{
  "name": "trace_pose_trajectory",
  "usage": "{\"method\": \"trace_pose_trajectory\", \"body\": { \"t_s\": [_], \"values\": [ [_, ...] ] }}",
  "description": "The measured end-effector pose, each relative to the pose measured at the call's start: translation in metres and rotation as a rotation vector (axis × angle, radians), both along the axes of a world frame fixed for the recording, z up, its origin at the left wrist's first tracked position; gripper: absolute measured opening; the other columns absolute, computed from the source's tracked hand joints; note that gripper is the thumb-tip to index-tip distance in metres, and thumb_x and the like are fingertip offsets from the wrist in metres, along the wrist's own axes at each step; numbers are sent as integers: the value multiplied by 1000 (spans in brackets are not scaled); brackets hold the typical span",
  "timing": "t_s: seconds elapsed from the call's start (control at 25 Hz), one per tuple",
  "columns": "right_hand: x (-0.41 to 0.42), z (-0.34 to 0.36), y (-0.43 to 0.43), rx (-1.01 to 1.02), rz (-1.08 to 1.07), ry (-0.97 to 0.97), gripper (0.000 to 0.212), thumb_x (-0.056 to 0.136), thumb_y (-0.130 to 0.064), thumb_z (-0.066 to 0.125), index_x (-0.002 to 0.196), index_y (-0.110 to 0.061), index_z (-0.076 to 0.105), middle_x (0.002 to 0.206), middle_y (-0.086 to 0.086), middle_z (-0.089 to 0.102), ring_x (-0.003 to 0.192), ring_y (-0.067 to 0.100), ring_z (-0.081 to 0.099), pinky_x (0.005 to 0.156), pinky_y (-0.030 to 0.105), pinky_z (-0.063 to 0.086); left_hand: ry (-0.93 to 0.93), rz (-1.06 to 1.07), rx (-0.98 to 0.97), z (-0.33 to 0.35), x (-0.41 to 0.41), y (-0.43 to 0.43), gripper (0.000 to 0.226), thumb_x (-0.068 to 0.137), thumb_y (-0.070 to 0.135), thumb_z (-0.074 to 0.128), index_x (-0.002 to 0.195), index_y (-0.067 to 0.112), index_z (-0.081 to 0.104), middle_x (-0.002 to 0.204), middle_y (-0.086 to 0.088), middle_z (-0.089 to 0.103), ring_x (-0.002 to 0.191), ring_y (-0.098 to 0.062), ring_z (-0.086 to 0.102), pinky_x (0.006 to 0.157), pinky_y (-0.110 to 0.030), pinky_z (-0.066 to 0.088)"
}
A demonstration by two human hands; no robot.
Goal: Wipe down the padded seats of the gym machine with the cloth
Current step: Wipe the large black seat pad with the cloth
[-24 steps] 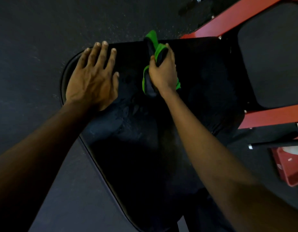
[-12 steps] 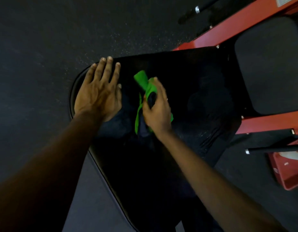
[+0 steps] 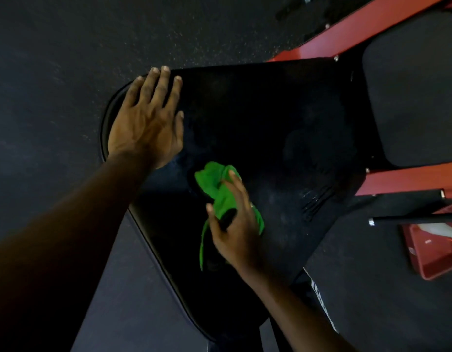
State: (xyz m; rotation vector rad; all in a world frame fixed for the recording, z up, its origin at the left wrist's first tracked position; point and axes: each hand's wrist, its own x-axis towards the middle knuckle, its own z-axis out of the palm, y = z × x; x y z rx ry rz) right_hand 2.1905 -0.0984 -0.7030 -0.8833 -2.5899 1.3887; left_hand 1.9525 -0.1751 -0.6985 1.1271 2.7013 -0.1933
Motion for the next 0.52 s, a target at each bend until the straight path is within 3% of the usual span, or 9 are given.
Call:
{"method": "trace_pose_trajectory", "body": {
  "t_s": [0.08,0.16,0.32,0.44,0.52],
  "values": [
    [14,-25,35,1,-52,-31,53,96,-18,66,145,-15,47,157,2,45,145,15,43,119,32,35,1,-7,-5,-1,0,-1,64,106,37,22,161,6,13,167,-20,14,156,-33,13,126,-47,13],
    [-9,-59,88,51,-258,-136,55,97,-19,63,148,-10,45,155,6,47,143,20,45,118,28,35,-1,-5,1,-2,0,-2,63,107,37,21,161,7,12,168,-19,12,156,-32,11,127,-47,11],
    [-68,-99,166,64,-643,-412,70,98,-41,60,156,-11,34,160,7,39,140,31,47,106,35,39,6,-9,22,-4,0,-2,63,107,37,22,161,7,12,168,-20,12,156,-33,10,127,-47,9],
    [-67,-68,117,78,-545,-378,76,95,-58,57,156,-21,33,160,-2,39,136,29,52,102,40,45,3,-7,52,-4,0,-2,63,107,36,26,161,5,15,167,-21,14,155,-34,12,126,-47,10],
    [-31,-33,52,33,-342,-259,73,95,-53,60,156,-24,33,162,-8,36,142,16,46,107,31,43,1,-3,60,-4,0,-2,63,107,35,27,160,5,17,166,-22,16,155,-35,13,126,-48,11]
  ]
}}
